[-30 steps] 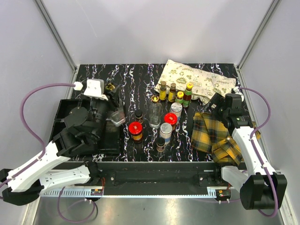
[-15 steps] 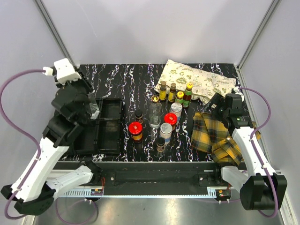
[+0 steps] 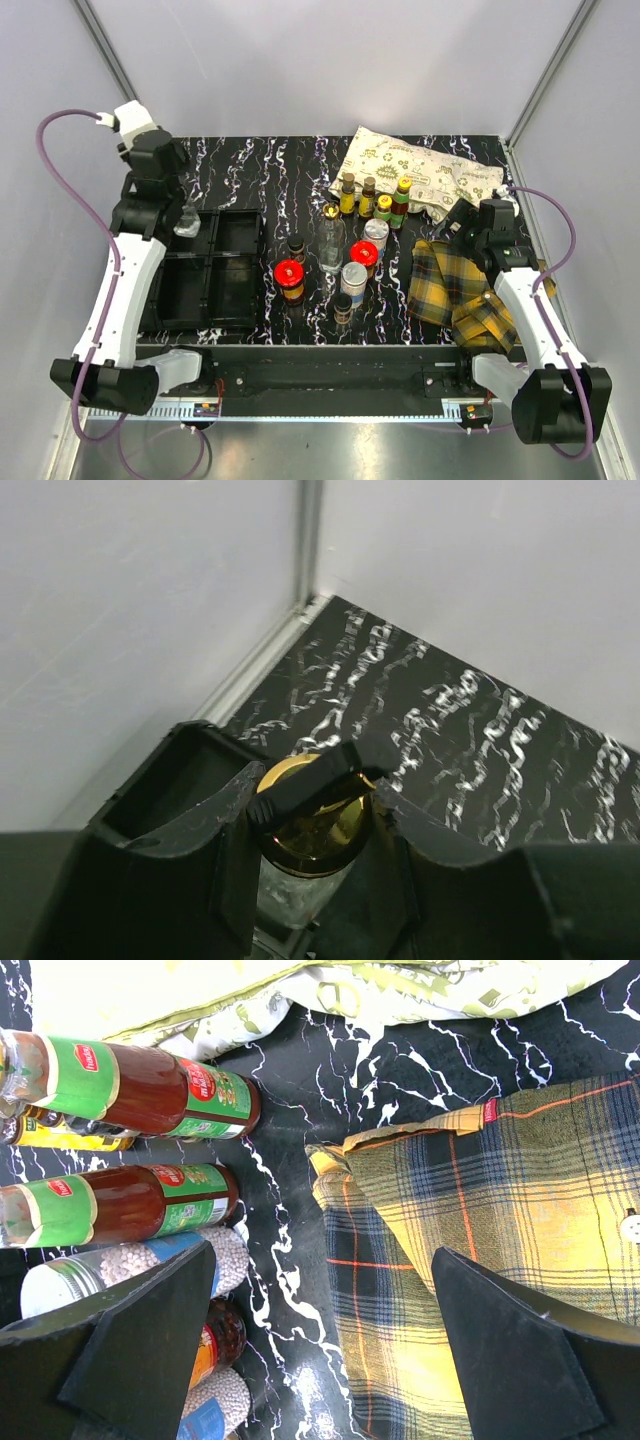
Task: Organize the condiment bottles
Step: Place the bottle in the storage box.
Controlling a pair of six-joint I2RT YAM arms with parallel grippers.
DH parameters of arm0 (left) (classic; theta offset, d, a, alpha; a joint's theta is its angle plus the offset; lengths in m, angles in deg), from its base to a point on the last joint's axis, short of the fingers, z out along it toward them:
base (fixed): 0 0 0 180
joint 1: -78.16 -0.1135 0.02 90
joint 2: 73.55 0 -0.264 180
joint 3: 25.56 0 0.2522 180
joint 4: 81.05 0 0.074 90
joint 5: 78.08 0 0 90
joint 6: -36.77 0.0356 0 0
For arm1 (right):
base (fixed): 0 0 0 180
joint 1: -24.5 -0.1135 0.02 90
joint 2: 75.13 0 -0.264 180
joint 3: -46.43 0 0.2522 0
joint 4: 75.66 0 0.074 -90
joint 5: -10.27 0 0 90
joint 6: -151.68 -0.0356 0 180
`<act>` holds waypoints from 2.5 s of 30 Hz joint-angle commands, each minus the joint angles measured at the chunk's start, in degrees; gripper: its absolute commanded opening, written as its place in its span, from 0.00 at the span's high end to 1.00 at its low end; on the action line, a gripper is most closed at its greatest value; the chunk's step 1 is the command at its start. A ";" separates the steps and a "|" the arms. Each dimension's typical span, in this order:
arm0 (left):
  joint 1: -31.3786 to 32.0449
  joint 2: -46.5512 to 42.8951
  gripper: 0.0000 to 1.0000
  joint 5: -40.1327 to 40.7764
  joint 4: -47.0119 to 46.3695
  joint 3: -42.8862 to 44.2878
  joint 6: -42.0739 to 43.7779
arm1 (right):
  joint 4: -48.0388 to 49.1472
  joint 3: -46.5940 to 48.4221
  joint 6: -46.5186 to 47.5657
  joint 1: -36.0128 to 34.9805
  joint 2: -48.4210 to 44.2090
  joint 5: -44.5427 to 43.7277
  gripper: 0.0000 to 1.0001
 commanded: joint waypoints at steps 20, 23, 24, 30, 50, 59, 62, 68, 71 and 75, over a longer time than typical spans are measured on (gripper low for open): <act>-26.94 -4.49 1.00 -7.37 -18.93 -9.87 -7.72 | 0.98 2.98 -1.91 0.22 4.37 3.70 0.00; -28.09 -2.91 1.00 -8.69 -20.51 -9.09 -7.20 | 1.06 2.80 -2.44 0.22 4.28 3.52 0.00; -28.35 -1.86 1.00 -9.30 -20.78 -8.73 -7.11 | 1.15 2.63 -2.79 0.22 4.19 3.44 0.00; -28.88 2.18 1.00 -11.68 -23.77 -6.71 -5.17 | 1.15 1.57 -4.29 0.14 3.67 3.52 0.00; -28.97 0.53 1.00 -14.49 -28.43 -17.42 -1.66 | 2.73 0.43 -6.49 0.22 5.69 3.96 0.00; -28.79 -3.43 1.00 -18.00 -27.81 -22.53 -2.09 | 3.26 -0.71 -6.40 0.14 5.95 4.49 0.00; -28.53 -3.96 0.97 -18.27 -26.23 -22.70 -2.01 | 3.17 -0.71 -6.49 0.14 5.95 4.93 0.00; -28.27 -4.22 0.71 -17.92 -24.30 -24.19 -2.10 | 3.44 -1.42 -6.57 0.14 5.07 4.93 0.00; -28.18 -3.17 0.69 -17.75 -22.99 -23.94 -2.79 | 3.35 -1.42 -6.66 0.22 4.90 5.02 0.00; -27.74 -1.07 0.69 -18.63 -22.36 -23.76 -2.89 | 3.44 -1.15 -6.92 0.22 4.81 5.10 0.00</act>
